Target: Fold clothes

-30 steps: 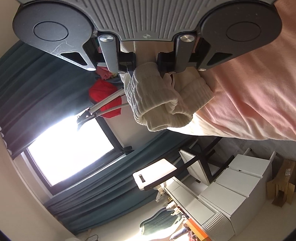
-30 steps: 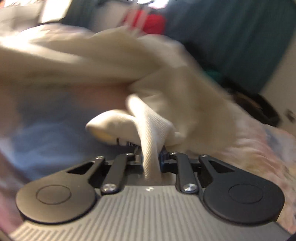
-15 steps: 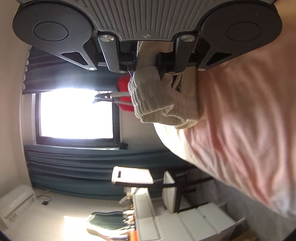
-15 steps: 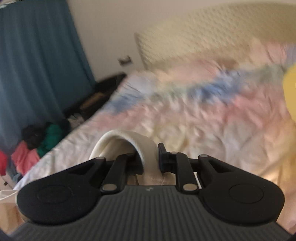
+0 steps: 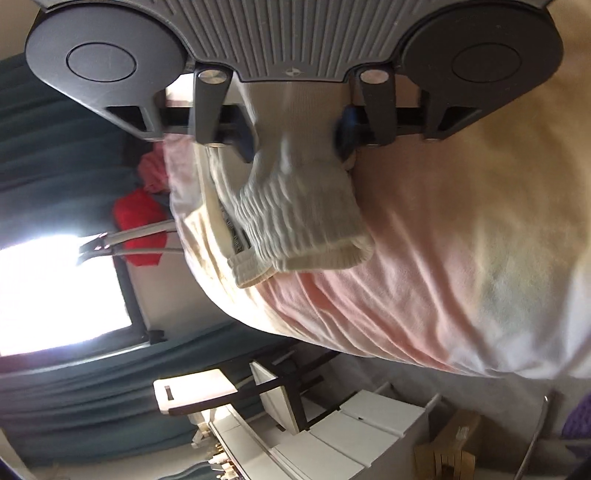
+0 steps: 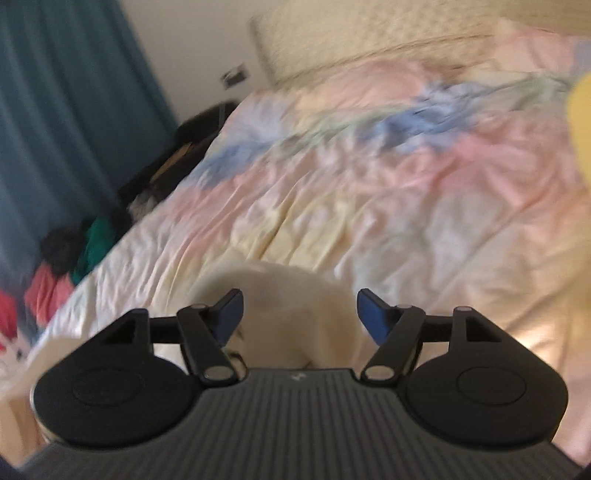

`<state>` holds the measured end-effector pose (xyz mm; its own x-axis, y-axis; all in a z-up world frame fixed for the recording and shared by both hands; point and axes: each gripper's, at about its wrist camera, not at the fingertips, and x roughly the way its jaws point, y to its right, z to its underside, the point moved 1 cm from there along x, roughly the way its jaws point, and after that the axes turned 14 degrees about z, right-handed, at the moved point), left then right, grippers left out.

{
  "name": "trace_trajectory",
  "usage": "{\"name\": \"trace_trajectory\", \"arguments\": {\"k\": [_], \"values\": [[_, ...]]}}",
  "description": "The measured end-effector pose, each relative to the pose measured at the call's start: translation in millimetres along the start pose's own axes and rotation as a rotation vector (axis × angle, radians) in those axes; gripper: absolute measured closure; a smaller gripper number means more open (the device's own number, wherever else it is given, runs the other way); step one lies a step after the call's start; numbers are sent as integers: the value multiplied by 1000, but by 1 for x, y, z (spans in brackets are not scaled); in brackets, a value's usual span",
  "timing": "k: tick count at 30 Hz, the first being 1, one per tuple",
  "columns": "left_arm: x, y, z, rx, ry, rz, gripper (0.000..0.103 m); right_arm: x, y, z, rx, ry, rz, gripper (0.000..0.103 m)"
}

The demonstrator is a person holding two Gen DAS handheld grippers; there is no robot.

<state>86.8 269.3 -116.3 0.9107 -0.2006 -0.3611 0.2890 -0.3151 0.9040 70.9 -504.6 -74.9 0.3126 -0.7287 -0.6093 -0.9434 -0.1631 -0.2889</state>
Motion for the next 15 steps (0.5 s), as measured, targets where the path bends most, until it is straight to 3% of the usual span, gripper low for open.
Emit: {"name": "trace_trajectory", "arguments": {"k": [2, 5, 7, 10, 14, 15], "values": [[-1, -2, 10, -20, -11, -21, 26, -11, 8, -4, 56, 2, -36, 30], [-2, -7, 27, -56, -37, -50, 26, -26, 5, -4, 41, -43, -141, 30], [1, -10, 34, -72, -61, -53, 26, -32, -9, 4, -54, -92, -174, 30], [6, -12, 39, -78, -95, -58, 26, -21, -28, 24, -138, -292, -264, 31], [10, -14, 37, -72, -83, -50, 30, 2, -33, 56, -116, -564, -207, 30], [10, -15, 36, -71, -79, -44, 33, 4, -32, 62, -84, -625, -232, 30]]}}
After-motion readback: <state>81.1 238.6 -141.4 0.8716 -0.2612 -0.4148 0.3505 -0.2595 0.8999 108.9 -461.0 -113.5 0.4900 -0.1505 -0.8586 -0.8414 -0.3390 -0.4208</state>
